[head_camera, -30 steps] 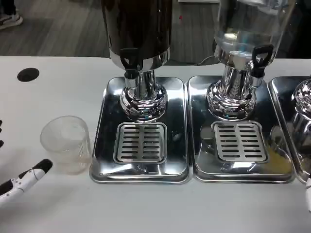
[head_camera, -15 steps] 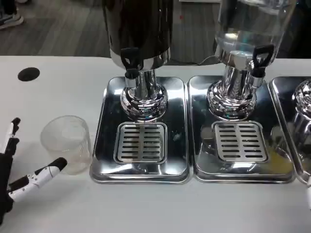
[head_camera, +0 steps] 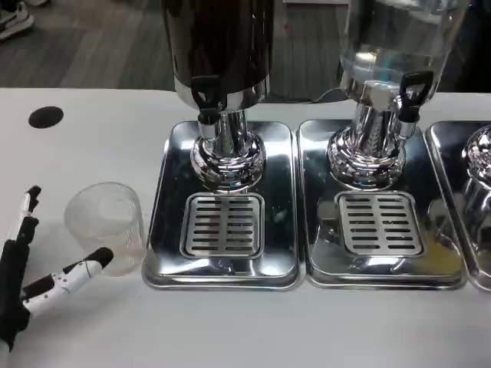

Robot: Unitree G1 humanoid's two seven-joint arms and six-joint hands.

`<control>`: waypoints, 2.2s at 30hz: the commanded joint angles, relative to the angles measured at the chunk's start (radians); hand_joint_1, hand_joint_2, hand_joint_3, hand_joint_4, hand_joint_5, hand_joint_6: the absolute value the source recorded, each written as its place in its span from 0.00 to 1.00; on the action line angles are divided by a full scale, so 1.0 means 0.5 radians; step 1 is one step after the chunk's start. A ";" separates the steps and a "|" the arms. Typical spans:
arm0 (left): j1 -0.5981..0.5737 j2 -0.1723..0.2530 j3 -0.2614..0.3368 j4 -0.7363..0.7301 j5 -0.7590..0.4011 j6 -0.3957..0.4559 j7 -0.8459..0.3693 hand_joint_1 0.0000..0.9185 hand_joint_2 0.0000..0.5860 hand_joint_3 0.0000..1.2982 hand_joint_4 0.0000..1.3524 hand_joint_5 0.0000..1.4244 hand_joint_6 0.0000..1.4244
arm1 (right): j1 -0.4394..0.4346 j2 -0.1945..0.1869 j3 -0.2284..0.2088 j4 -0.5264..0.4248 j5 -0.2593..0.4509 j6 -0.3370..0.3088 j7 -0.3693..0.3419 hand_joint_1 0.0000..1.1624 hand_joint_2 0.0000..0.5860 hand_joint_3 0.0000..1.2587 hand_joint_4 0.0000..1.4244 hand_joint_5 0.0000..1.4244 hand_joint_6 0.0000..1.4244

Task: Grasp the cup under the faucet to collect the drink, then remove the cup.

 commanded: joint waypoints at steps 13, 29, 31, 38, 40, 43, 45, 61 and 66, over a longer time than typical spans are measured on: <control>-0.172 -0.026 -0.121 0.128 0.009 0.004 0.026 0.42 0.12 0.00 0.03 0.08 0.13 | 0.063 0.002 -0.057 -0.086 0.056 -0.078 0.002 0.52 1.00 0.35 0.23 0.19 0.13; -0.233 -0.047 -0.200 0.197 -0.007 -0.027 0.024 0.42 0.12 0.00 0.03 0.08 0.14 | 0.063 0.007 -0.080 -0.079 0.088 -0.097 0.001 0.52 1.00 0.35 0.24 0.20 0.13; -0.238 -0.045 -0.204 0.208 -0.010 -0.030 0.027 0.42 0.12 0.00 0.03 0.08 0.14 | 0.061 0.006 -0.084 -0.077 0.091 -0.098 0.002 0.52 1.00 0.35 0.24 0.20 0.13; -0.255 -0.044 -0.196 0.233 -0.029 -0.052 0.038 0.41 0.13 0.00 0.06 0.10 0.15 | 0.056 0.006 -0.085 -0.071 0.098 -0.094 0.008 0.52 1.00 0.35 0.24 0.20 0.13; -0.254 -0.044 -0.194 0.235 -0.033 -0.057 0.040 0.40 0.14 0.00 0.08 0.10 0.15 | 0.056 0.007 -0.085 -0.072 0.098 -0.095 0.007 0.52 1.00 0.35 0.24 0.20 0.13; -0.246 -0.044 -0.191 0.232 -0.038 -0.064 0.043 0.39 0.15 0.03 0.11 0.10 0.16 | 0.060 0.009 -0.087 -0.074 0.099 -0.095 0.006 0.52 0.99 0.35 0.24 0.20 0.13; -0.238 -0.047 -0.187 0.230 -0.043 -0.071 0.048 0.38 0.15 0.05 0.14 0.11 0.16 | 0.064 0.009 -0.088 -0.074 0.100 -0.096 0.006 0.52 0.99 0.35 0.24 0.20 0.13; -0.217 -0.050 -0.169 0.248 -0.063 -0.109 0.099 0.33 0.23 0.29 0.36 0.20 0.19 | 0.076 0.016 -0.090 -0.068 0.097 -0.108 -0.001 0.53 0.99 0.35 0.24 0.20 0.13; -0.214 -0.055 -0.163 0.259 -0.072 -0.126 0.122 0.35 0.24 0.35 0.39 0.24 0.20 | 0.080 0.016 -0.095 -0.073 0.096 -0.109 0.001 0.53 0.99 0.35 0.24 0.20 0.13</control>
